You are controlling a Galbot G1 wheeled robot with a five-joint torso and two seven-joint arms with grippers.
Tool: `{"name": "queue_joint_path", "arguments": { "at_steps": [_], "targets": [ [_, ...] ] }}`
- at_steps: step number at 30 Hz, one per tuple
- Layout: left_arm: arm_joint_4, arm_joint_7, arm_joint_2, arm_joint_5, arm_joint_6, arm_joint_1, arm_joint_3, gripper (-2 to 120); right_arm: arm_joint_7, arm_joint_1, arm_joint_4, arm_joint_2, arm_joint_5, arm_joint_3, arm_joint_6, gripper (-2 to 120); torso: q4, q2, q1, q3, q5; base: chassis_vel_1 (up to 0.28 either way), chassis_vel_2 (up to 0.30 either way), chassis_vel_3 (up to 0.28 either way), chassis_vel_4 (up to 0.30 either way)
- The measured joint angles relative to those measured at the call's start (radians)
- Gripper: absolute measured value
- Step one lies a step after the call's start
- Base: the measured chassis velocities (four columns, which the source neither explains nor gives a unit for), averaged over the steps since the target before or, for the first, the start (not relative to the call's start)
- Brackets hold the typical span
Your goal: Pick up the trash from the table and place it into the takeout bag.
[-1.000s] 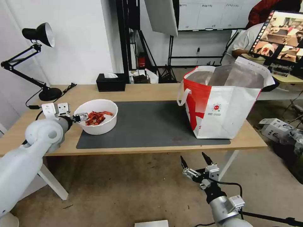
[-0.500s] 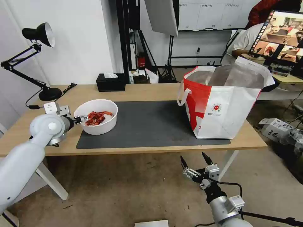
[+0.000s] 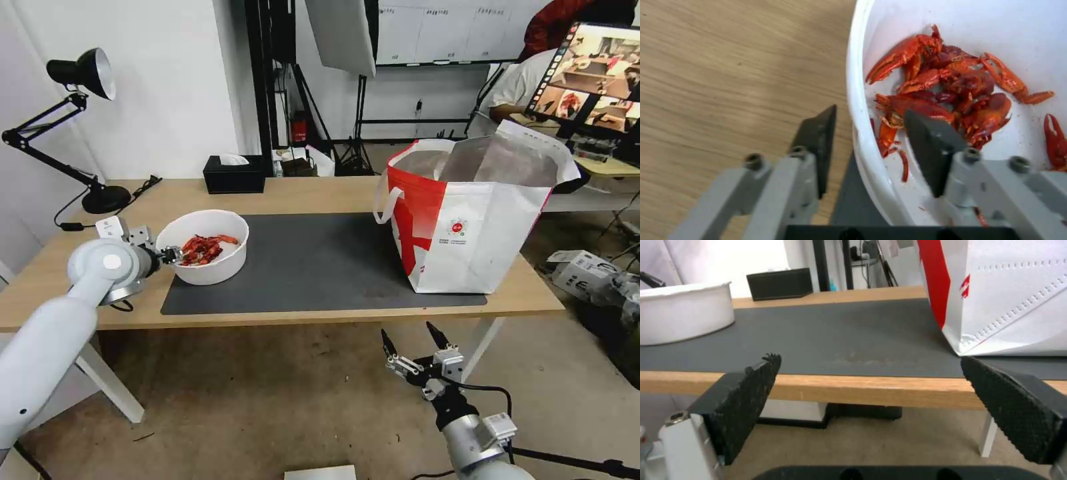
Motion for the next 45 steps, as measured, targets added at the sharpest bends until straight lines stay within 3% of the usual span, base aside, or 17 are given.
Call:
{"name": "queue_joint_path", "arguments": {
  "at_steps": [6, 9, 11, 15, 17, 18, 21, 22, 24, 25, 28, 40, 45],
  "targets": [
    [-0.002, 0.000, 0.004, 0.014, -0.011, 0.009, 0.001, 21, 0.000, 0.000, 0.000, 0.000, 0.000, 0.000, 0.000, 100, 0.0000, 0.000, 0.000, 0.000, 0.0001, 0.000, 0.000, 0.000, 0.000],
    [-0.012, 0.012, 0.005, 0.028, -0.022, 0.017, -0.003, 3, 0.000, 0.000, 0.000, 0.000, 0.000, 0.000, 0.000, 100, 0.0000, 0.000, 0.000, 0.000, -0.0001, 0.000, 0.000, 0.000, 0.000],
    [-0.017, 0.021, 0.006, 0.036, -0.027, 0.019, -0.006, 0, 0.000, 0.000, 0.000, 0.000, 0.000, 0.000, 0.000, 100, -0.0001, 0.000, 0.000, 0.000, -0.0001, 0.000, 0.000, 0.000, 0.000],
    [-0.038, 0.039, 0.008, 0.057, -0.048, 0.022, -0.011, 0, 0.000, 0.000, 0.000, 0.000, 0.000, 0.000, 0.000, 100, 0.0000, 0.000, 0.000, 0.000, -0.0001, 0.000, 0.000, 0.000, 0.000],
    [-0.053, 0.090, 0.006, 0.123, -0.115, 0.025, -0.009, 0, 0.000, 0.000, 0.000, 0.000, 0.000, 0.000, 0.000, 100, 0.0000, 0.000, 0.000, 0.000, 0.0000, 0.000, 0.000, 0.000, 0.000],
    [-0.053, 0.090, 0.006, 0.123, -0.115, 0.025, -0.009, 0, 0.000, 0.000, 0.000, 0.000, 0.000, 0.000, 0.000, 100, 0.0000, 0.000, 0.000, 0.000, 0.0000, 0.000, 0.000, 0.000, 0.000],
    [-0.067, 0.196, 0.002, 0.253, -0.230, 0.032, 0.001, 0, 0.000, 0.000, 0.000, 0.000, 0.000, 0.000, 0.000, 100, 0.0000, 0.000, 0.000, 0.000, -0.0001, 0.000, 0.000, 0.000, 0.000],
    [-0.067, 0.196, 0.002, 0.253, -0.230, 0.032, 0.001, 0, 0.000, 0.000, 0.000, 0.000, 0.000, 0.000, 0.000, 100, 0.0000, 0.000, 0.000, 0.000, -0.0001, 0.000, 0.000, 0.000, 0.000],
    [-0.079, 0.254, -0.009, 0.323, -0.303, 0.027, 0.012, 0, 0.000, 0.000, 0.000, 0.000, 0.000, 0.000, 0.000, 100, 0.0000, 0.000, 0.000, 0.000, -0.0001, 0.000, 0.000, 0.000, 0.000],
    [-0.079, 0.254, -0.009, 0.323, -0.303, 0.027, 0.012, 0, 0.000, 0.000, 0.000, 0.000, 0.000, 0.000, 0.000, 100, 0.0000, 0.000, 0.000, 0.000, -0.0001, 0.000, 0.000, 0.000, 0.000],
    [-0.094, 0.340, -0.012, 0.419, -0.357, 0.020, 0.024, 0, 0.000, 0.000, 0.000, 0.000, 0.000, 0.000, 0.000, 100, 0.0000, 0.000, 0.000, 0.000, 0.0000, 0.000, 0.000, 0.000, 0.000],
    [-0.142, 0.351, -0.018, 0.428, -0.360, -0.026, 0.048, 0, 0.000, 0.000, 0.000, 0.000, 0.000, 0.000, 0.000, 100, 0.0001, 0.000, 0.000, 0.000, 0.0000, 0.000, 0.000, 0.000, 0.000],
    [-0.143, 0.323, -0.040, 0.379, -0.333, -0.133, 0.109, 0, 0.000, 0.000, 0.000, 0.000, 0.000, 0.000, 0.000, 100, 0.0000, 0.000, 0.000, 0.000, 0.0000, 0.000, 0.000, 0.000, 0.000]
  ]
}}
